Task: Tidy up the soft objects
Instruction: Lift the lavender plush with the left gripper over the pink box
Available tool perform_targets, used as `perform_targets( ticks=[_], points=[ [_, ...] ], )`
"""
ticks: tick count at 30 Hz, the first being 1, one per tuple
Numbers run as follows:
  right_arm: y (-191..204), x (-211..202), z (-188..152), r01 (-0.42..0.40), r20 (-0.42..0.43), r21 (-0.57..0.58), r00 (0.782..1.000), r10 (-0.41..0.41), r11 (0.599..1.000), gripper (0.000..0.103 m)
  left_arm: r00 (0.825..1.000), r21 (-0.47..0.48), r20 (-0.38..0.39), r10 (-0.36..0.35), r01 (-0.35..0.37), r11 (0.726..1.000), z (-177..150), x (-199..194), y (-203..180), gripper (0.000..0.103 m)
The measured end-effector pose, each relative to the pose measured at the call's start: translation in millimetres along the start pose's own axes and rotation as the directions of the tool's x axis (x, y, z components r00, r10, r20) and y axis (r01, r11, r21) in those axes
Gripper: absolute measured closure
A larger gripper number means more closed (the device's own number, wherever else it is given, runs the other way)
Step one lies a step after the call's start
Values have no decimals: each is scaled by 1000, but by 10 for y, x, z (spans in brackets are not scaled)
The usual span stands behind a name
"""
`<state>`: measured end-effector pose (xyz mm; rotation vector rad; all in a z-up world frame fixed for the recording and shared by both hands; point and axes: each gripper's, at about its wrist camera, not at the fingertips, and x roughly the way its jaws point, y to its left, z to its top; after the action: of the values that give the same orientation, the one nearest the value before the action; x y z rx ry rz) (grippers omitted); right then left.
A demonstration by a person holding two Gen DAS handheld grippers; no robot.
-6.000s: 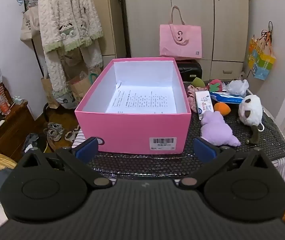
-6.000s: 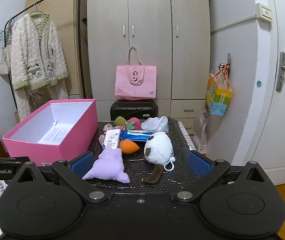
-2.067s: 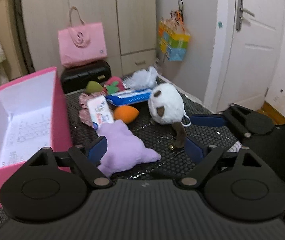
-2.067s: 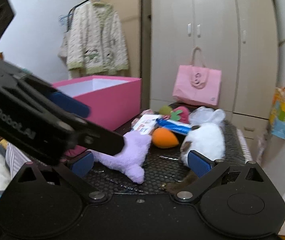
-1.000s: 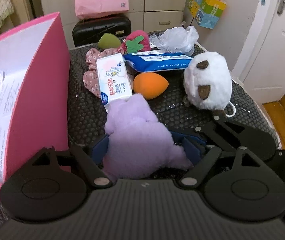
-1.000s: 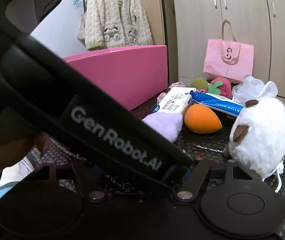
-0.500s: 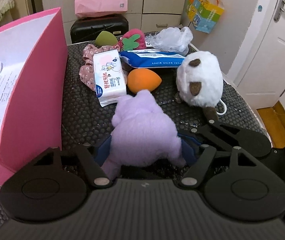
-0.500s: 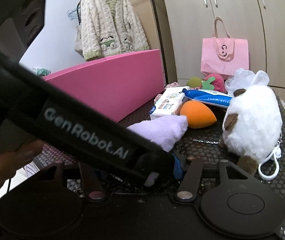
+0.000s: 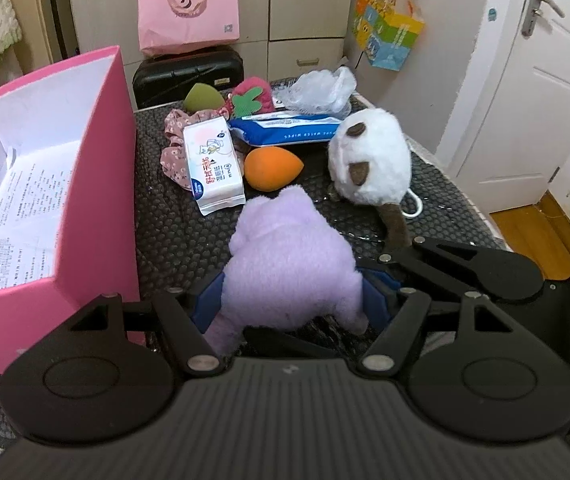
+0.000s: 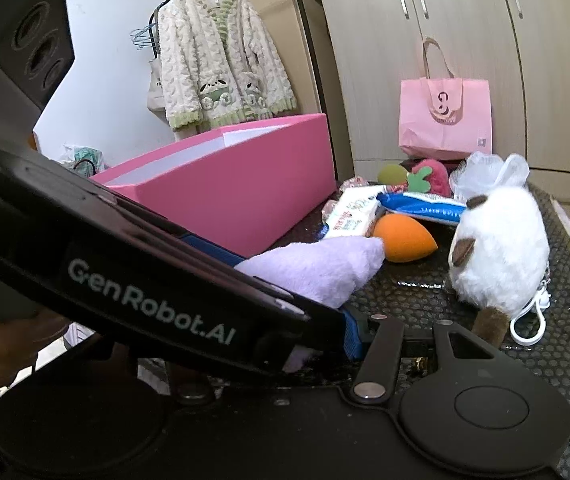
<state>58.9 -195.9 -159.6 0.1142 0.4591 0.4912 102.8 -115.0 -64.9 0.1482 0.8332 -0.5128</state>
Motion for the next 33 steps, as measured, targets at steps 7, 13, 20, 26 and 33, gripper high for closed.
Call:
perform_targets(
  ticks=[7,13,20,26,33],
  points=[
    [337,-173,68,25,-18,-32,1000,-26,999,43,999,-7,11,-35,35,999,-163,-343,41,32],
    [760,-343,92,32,-62,-72,997,-36,997,43,998,-32,17,-61,62,998,-381,-696,162,32],
    [1247,-447,196,-18,-59,-136,998,11,991,44,998,-60,48,-32,35,998,-561,-1179,366,32],
    [1503,-414,453,-75,-25,-184,997,72,980,44,994,-88,104,33,-24,996,-486,-1498,559,32],
    [1635,-182,887,-83,11,-260,996,88,962,44,983,-112,169,69,-50,992,-160,-1609,873,32]
  ],
)
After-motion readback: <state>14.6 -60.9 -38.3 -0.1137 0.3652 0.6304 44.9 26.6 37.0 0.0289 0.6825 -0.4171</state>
